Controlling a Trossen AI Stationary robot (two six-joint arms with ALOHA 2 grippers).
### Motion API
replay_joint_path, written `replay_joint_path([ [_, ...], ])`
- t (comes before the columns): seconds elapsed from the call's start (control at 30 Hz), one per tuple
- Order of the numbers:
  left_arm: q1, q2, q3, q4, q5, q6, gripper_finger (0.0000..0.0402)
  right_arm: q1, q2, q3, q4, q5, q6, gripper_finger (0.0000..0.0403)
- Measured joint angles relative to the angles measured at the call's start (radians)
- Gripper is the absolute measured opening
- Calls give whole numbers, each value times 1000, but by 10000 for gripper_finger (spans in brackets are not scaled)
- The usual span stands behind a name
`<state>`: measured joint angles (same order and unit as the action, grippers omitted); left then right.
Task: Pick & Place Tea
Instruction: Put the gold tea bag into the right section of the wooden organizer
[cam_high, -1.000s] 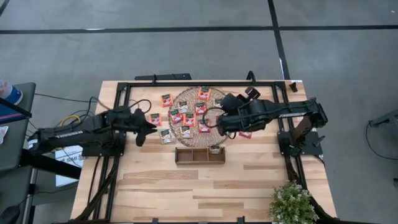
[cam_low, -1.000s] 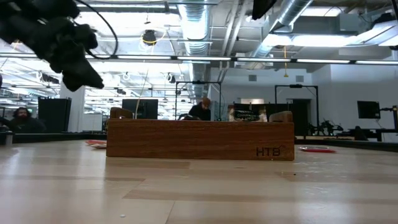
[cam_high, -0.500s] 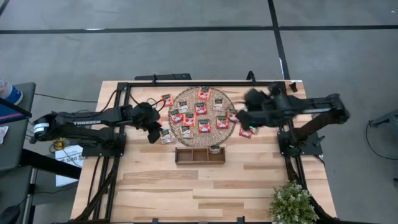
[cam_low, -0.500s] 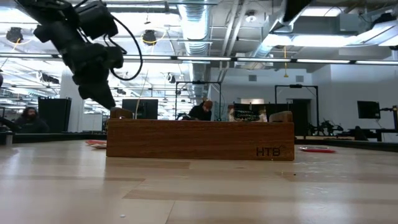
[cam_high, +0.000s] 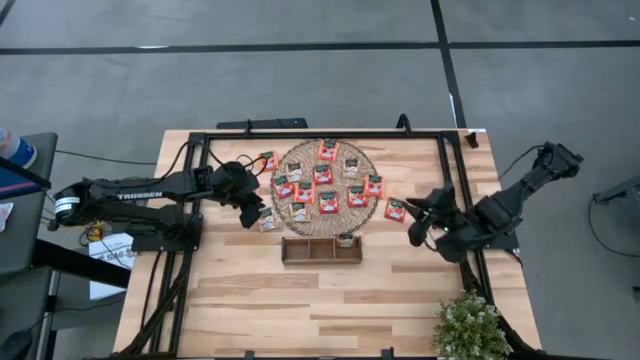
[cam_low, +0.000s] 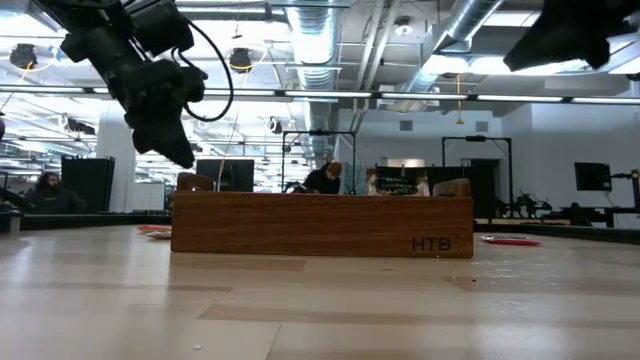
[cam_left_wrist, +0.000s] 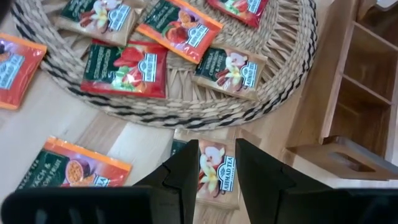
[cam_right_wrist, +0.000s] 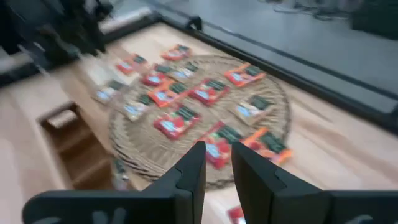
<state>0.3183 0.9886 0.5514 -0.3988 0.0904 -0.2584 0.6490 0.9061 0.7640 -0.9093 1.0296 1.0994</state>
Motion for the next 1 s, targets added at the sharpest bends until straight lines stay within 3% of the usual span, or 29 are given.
replay_joint_path([
  [0.1,0,0,0,-7,0,-16,97,60,-60,-78,82,61,9,69],
  [0.27,0,0,0,-12,0,-43,97,115,-149,-137,101,76,-5,69],
  [0.5,0,0,0,-23,0,-45,97,77,-314,-139,120,64,-193,69],
  [0.67,0,0,0,-26,-1,-46,97,10,-384,-139,155,-28,-366,69],
  [0.87,0,0,0,-27,0,-53,97,-9,-475,-139,173,-132,-459,69],
  [1.0,0,0,0,-27,0,-53,97,3,-531,-177,320,-212,-580,69],
])
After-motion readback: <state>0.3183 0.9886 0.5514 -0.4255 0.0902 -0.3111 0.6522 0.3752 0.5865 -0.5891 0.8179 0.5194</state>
